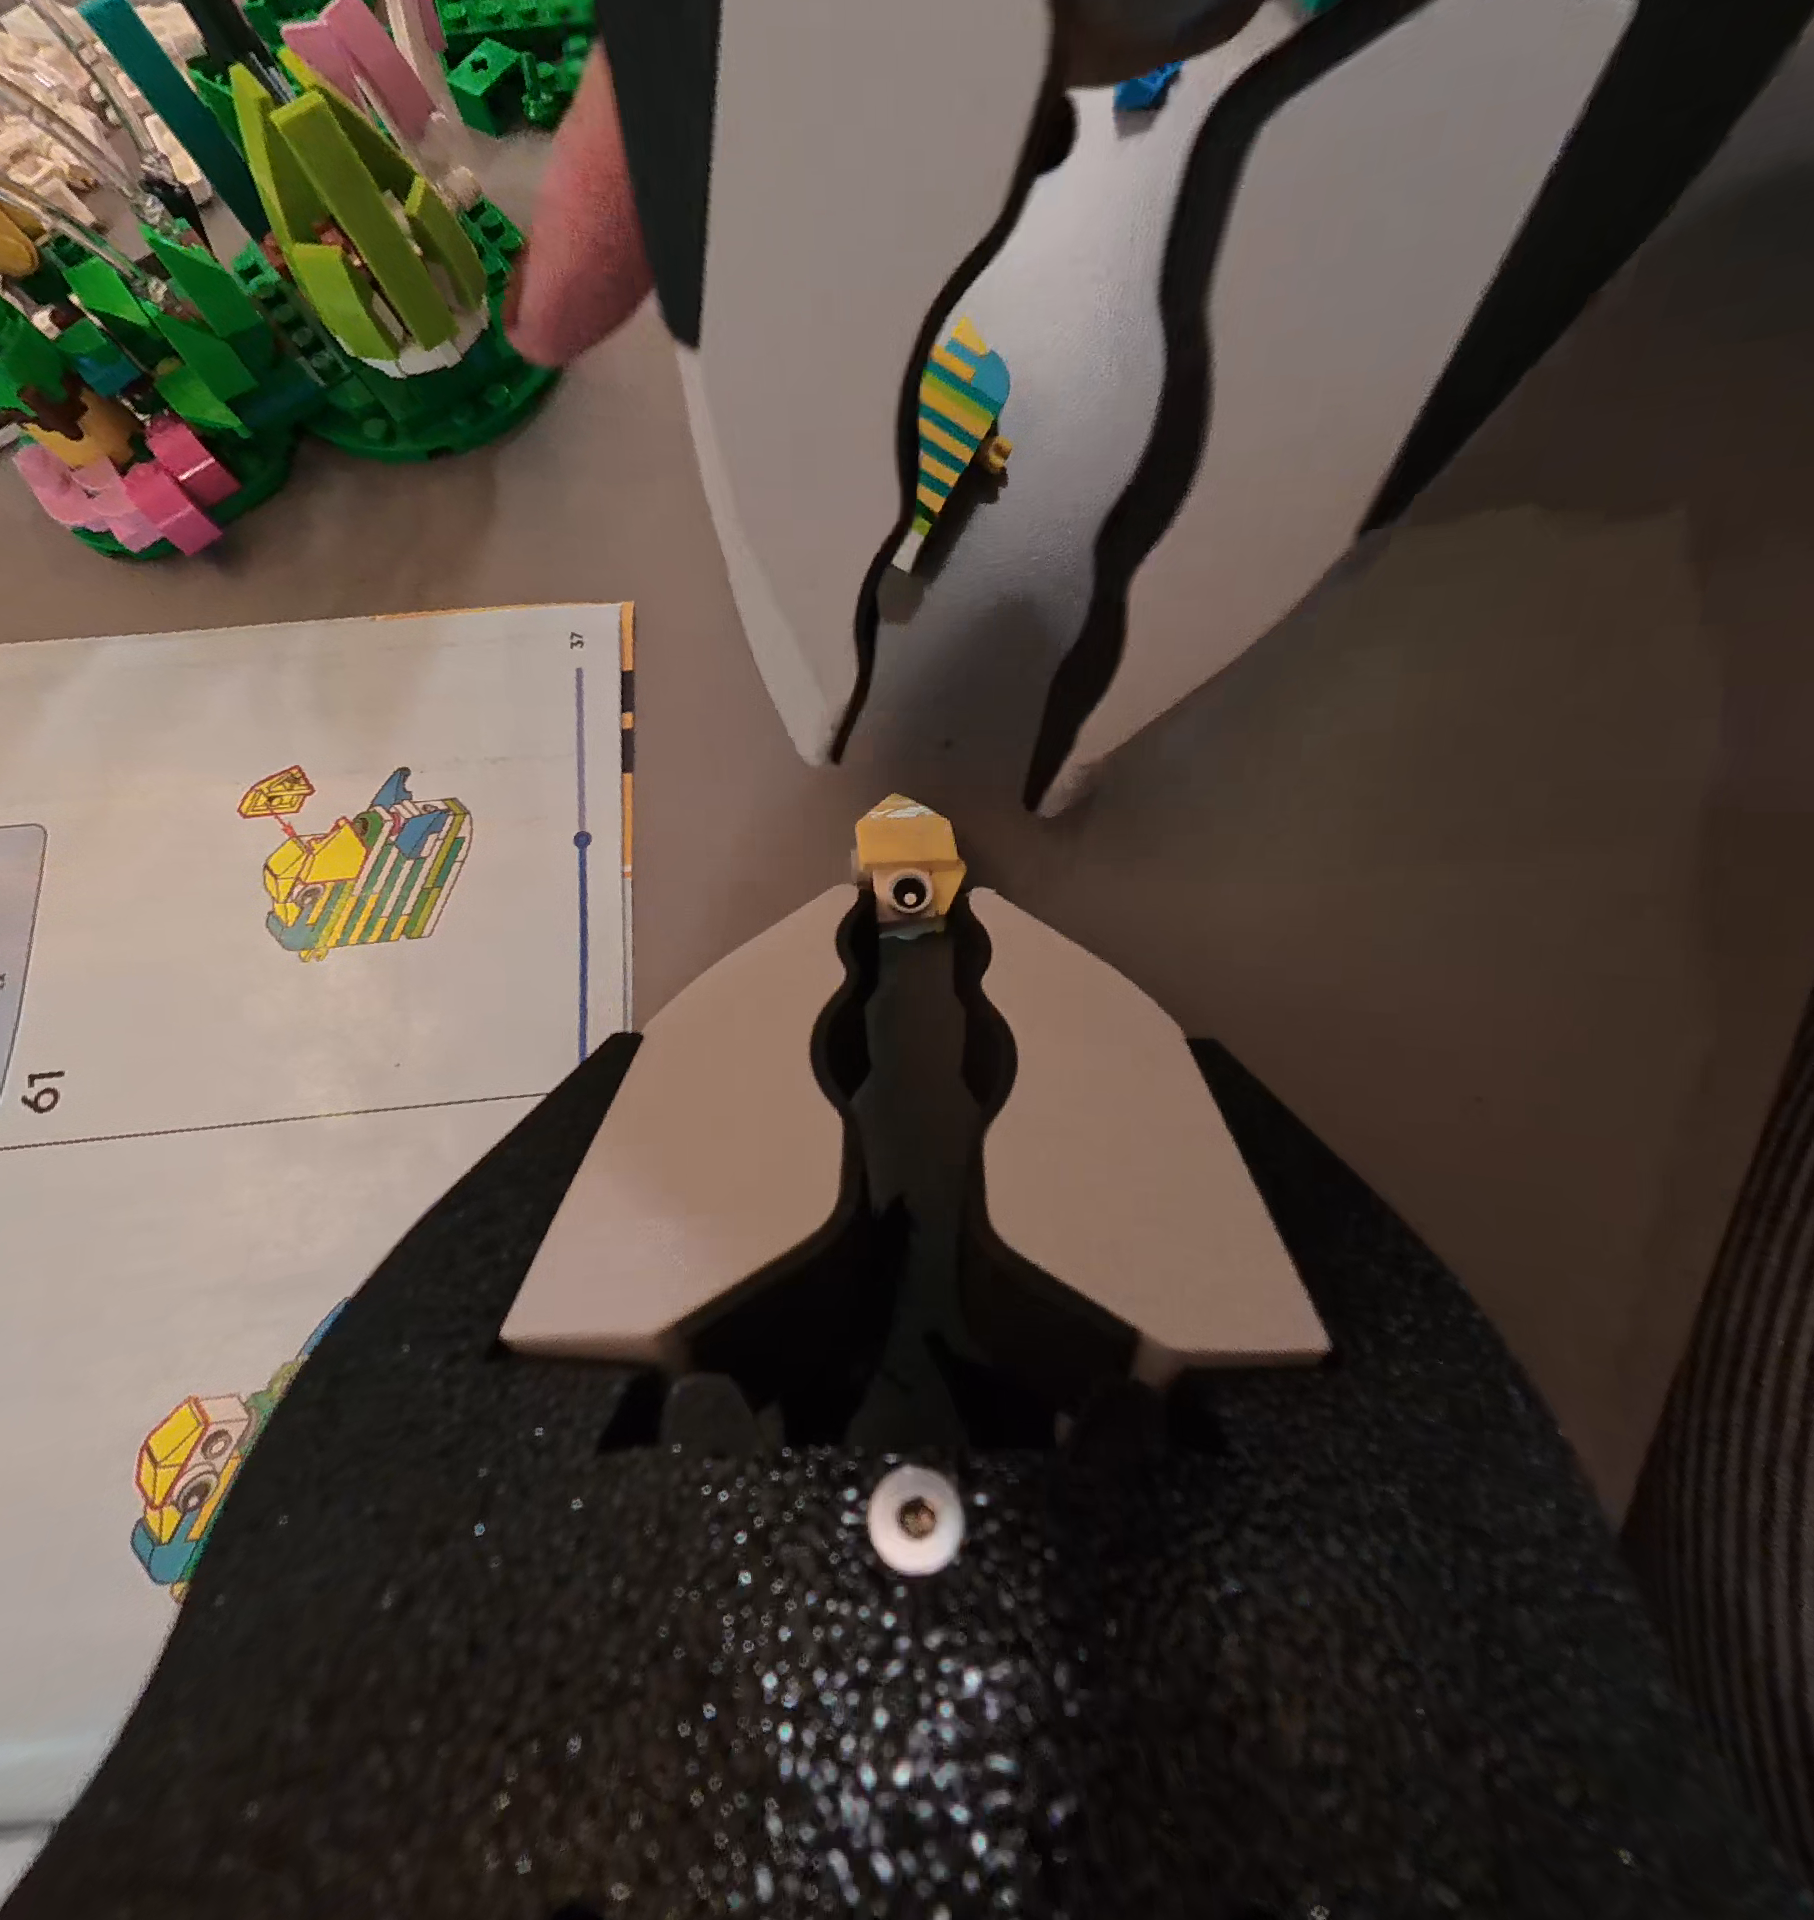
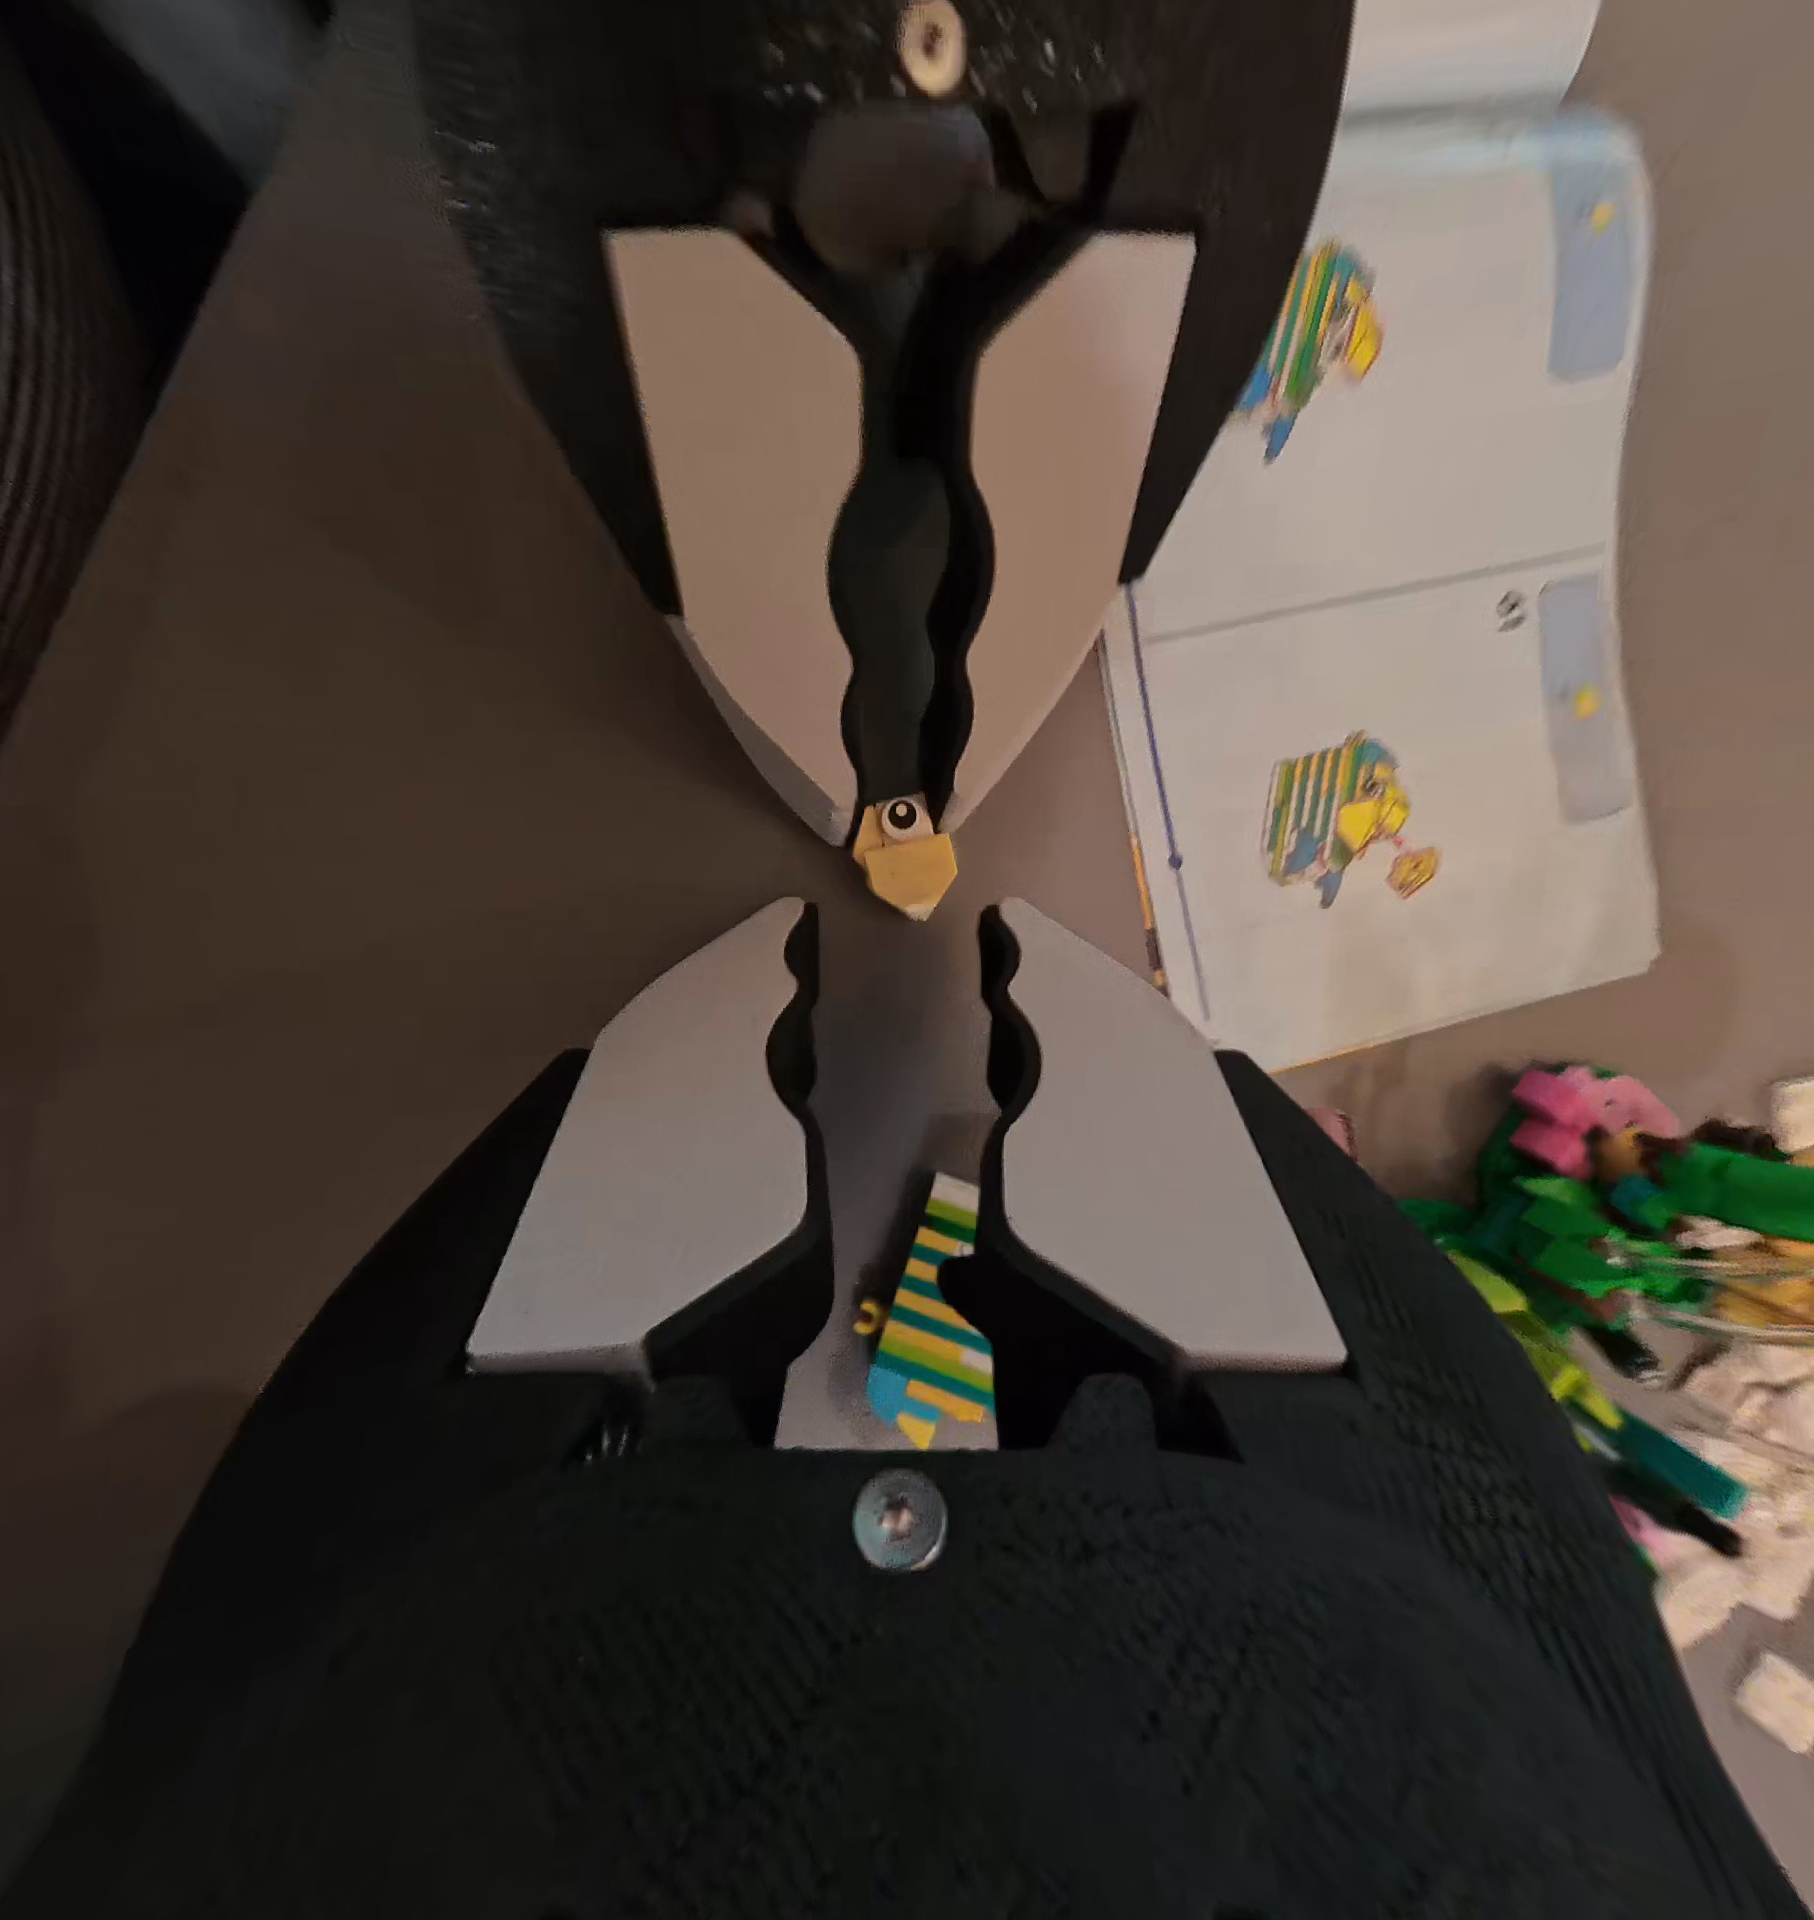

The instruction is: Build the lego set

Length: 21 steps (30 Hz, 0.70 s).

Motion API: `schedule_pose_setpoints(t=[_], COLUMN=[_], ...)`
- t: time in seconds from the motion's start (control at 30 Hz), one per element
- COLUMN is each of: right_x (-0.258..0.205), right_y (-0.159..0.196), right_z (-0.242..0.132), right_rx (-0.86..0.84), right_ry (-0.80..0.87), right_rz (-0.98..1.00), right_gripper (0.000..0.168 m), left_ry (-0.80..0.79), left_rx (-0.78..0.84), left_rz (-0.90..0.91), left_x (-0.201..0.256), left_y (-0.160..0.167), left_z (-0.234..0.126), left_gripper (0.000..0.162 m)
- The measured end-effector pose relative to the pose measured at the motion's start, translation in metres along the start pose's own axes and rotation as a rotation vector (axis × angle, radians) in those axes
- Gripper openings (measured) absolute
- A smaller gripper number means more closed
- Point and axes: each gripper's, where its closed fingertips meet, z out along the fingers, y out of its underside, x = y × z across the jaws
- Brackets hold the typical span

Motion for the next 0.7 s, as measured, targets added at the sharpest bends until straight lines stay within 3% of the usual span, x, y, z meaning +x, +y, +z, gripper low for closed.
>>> schedule_pose_setpoints(t=[0.13, 0.4, 0.5, 0.7], right_x=[-0.001, 0.014, 0.023, 0.035], right_y=[-0.004, -0.015, -0.019, -0.025], right_z=[-0.003, -0.014, -0.019, -0.024], right_rx=[0.067, 0.147, 0.11, 0.036], right_ry=[0.169, 0.609, 0.775, 0.923], right_rz=[-0.141, -0.345, -0.474, -0.586], right_gripper=[0.043, 0.044, 0.045, 0.042], left_ry=[0.021, 0.045, 0.084, 0.127], left_rx=[0.015, 0.07, 0.123, 0.168], left_rz=[-0.034, -0.11, -0.165, -0.208], left_x=[0.0, -0.008, -0.011, -0.012], left_y=[0.0, -0.011, -0.024, -0.038], left_z=[0.0, -0.008, -0.02, -0.033], left_gripper=[0.013, 0.013, 0.013, 0.013])
